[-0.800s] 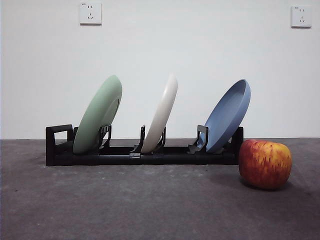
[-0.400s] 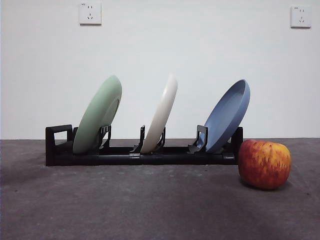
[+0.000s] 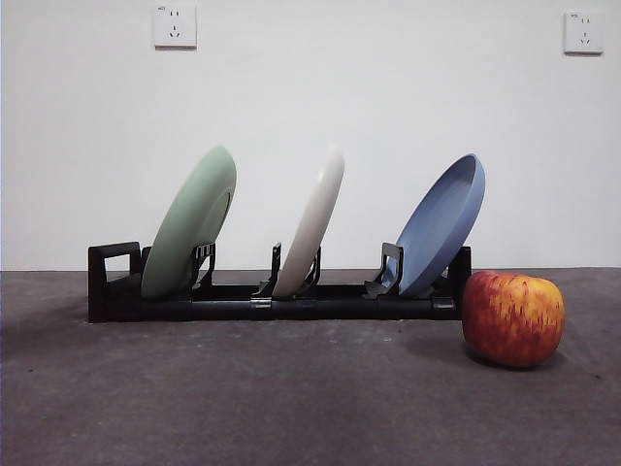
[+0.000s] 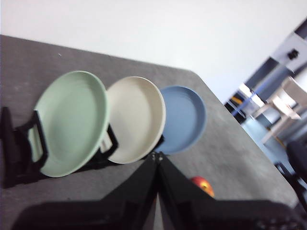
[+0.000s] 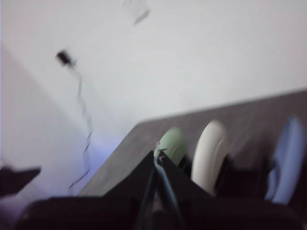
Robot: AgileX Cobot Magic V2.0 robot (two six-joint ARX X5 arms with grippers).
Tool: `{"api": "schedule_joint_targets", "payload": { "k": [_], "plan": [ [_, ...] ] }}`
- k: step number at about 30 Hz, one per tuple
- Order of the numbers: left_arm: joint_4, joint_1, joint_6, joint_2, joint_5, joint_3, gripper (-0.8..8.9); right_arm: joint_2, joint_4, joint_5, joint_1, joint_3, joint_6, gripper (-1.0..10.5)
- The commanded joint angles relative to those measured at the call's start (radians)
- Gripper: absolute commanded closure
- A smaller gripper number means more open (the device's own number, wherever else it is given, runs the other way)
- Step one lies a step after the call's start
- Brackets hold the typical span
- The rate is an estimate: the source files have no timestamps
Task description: Take the green plate from the plate rack,put the plate on the table,take the apple from the table,put the apple in the plate
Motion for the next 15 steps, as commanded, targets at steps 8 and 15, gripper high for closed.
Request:
{"api": "schedule_joint_targets", "payload": {
  "k": [8, 15],
  "plan": [
    [-0.282, -0.076, 0.19, 0.214, 0.022, 0.299, 8.18, 0.29, -0.367, -0.05, 0.085, 0.259, -0.217, 9.5],
    [-0.332, -0.183, 0.223, 0.341, 0.011, 0.305, 8.18, 0.431, -0.501, 0.162, 0.238, 0.373, -0.321, 9.4]
  ]
}}
